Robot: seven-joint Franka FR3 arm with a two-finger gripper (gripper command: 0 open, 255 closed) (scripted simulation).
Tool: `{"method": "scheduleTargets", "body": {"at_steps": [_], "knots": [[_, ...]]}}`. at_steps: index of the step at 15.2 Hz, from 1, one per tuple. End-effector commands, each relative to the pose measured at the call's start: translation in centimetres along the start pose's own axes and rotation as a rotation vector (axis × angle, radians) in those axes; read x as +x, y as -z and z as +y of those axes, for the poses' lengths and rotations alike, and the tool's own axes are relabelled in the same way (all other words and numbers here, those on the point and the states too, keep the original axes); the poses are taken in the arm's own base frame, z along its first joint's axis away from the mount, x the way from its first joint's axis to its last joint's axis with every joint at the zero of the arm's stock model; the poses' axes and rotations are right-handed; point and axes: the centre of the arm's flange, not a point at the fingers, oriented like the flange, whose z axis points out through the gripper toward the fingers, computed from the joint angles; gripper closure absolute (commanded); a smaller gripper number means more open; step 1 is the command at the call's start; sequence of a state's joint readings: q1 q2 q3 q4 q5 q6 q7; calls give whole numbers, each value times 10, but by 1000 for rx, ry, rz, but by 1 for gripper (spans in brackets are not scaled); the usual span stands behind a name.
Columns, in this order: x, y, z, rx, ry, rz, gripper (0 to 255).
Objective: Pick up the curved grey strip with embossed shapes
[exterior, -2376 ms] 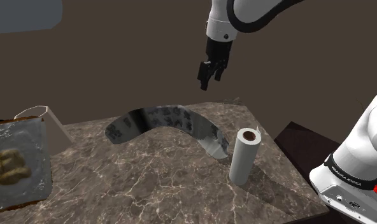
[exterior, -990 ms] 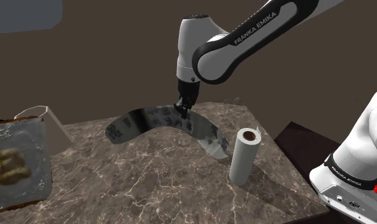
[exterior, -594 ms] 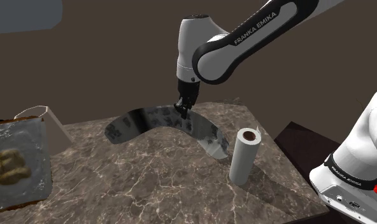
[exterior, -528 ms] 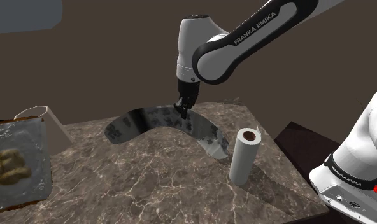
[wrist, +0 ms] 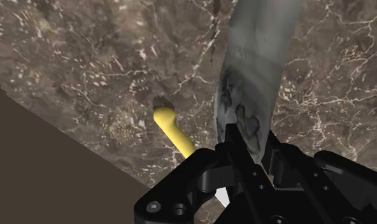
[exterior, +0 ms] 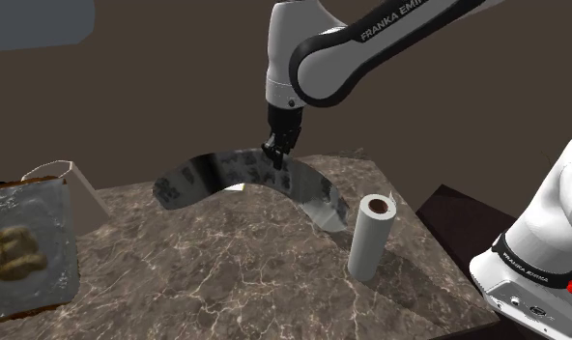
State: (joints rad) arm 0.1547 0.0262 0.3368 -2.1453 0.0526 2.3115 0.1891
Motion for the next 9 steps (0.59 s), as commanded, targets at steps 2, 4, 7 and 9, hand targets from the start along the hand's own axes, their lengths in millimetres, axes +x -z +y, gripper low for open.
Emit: {"method": "scheduleTargets", "body": {"at_steps": [2, 4, 7, 9], "knots": [[2, 16, -1, 0, 0, 1, 255], [3, 26, -1, 0, 0, 1, 255], [5, 42, -3, 0, 0, 1, 255], [5, 42, -3, 0, 0, 1, 255]]}}
